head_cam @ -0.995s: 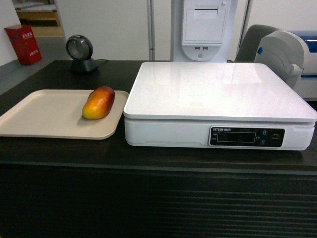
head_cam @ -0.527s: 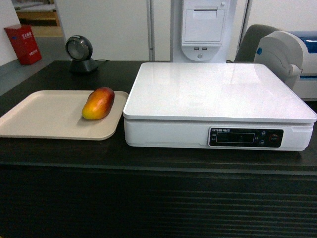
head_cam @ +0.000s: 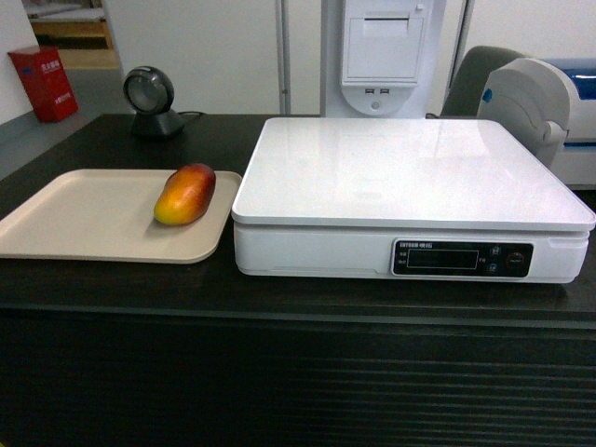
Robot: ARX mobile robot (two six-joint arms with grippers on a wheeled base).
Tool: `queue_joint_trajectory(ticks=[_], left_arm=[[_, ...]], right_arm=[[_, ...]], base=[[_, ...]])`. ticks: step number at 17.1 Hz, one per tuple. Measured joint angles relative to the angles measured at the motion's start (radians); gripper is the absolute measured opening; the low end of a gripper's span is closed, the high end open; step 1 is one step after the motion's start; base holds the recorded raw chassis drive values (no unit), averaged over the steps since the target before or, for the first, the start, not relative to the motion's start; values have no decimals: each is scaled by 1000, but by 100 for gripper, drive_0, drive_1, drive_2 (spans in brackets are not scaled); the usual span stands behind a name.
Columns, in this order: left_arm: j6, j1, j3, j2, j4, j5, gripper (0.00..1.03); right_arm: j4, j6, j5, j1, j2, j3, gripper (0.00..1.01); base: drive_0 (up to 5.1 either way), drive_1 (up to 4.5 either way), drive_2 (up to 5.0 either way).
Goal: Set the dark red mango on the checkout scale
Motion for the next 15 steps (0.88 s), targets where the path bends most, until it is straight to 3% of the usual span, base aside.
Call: queue_joint_trajectory(ticks=[7, 8, 9, 10, 11, 12, 15], left_arm=[[0, 0, 0, 0, 0, 0, 98], [-50, -53, 41, 49, -120, -119, 98], [-149, -63, 150, 292, -54, -235, 98], [-156, -26, 189, 367, 30, -219, 98], [-158, -26, 229, 444, 105, -180, 98], [-144, -7, 267, 550, 214, -101, 98], [-106, 77, 379, 924, 455, 50, 98]], right_arm=[[0, 0, 0, 0, 0, 0, 98], [0, 0, 0, 0, 0, 0, 98], [0, 0, 1, 0, 0, 0, 98], [0, 0, 0, 0, 0, 0, 98], [0, 0, 0, 0, 0, 0, 98], [0, 0, 0, 0, 0, 0, 98], [0, 0, 0, 0, 0, 0, 98]], base=[[0, 0, 0], [0, 0, 0], [0, 0, 0], [0, 0, 0], [0, 0, 0], [0, 0, 0], [0, 0, 0]])
